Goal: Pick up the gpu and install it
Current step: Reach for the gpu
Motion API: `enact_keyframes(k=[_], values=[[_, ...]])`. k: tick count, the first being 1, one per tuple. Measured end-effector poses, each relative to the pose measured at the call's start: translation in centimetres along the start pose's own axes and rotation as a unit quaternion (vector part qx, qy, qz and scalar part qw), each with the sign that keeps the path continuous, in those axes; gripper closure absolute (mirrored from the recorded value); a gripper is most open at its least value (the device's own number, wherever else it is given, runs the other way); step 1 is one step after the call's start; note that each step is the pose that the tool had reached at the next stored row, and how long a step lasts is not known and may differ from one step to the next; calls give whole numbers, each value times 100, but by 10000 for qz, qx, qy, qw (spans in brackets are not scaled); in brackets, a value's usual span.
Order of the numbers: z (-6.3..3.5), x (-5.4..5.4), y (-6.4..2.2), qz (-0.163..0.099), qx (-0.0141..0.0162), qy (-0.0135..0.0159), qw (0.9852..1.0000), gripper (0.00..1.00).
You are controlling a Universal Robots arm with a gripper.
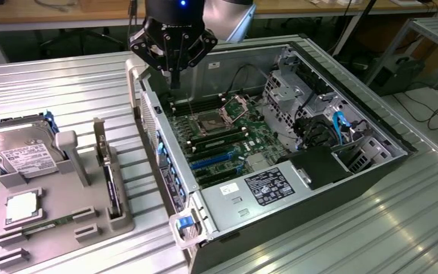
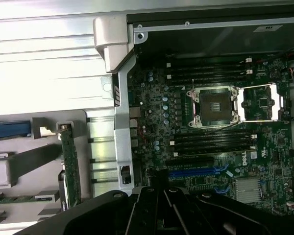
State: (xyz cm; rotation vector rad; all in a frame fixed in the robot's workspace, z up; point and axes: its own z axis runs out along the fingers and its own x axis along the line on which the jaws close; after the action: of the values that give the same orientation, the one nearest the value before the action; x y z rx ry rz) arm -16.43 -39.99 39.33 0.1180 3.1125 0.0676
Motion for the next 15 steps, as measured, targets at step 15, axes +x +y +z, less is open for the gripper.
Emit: enact_keyframes(k=[15], values=[[-3,100,-16,0,0,0,10000,89]])
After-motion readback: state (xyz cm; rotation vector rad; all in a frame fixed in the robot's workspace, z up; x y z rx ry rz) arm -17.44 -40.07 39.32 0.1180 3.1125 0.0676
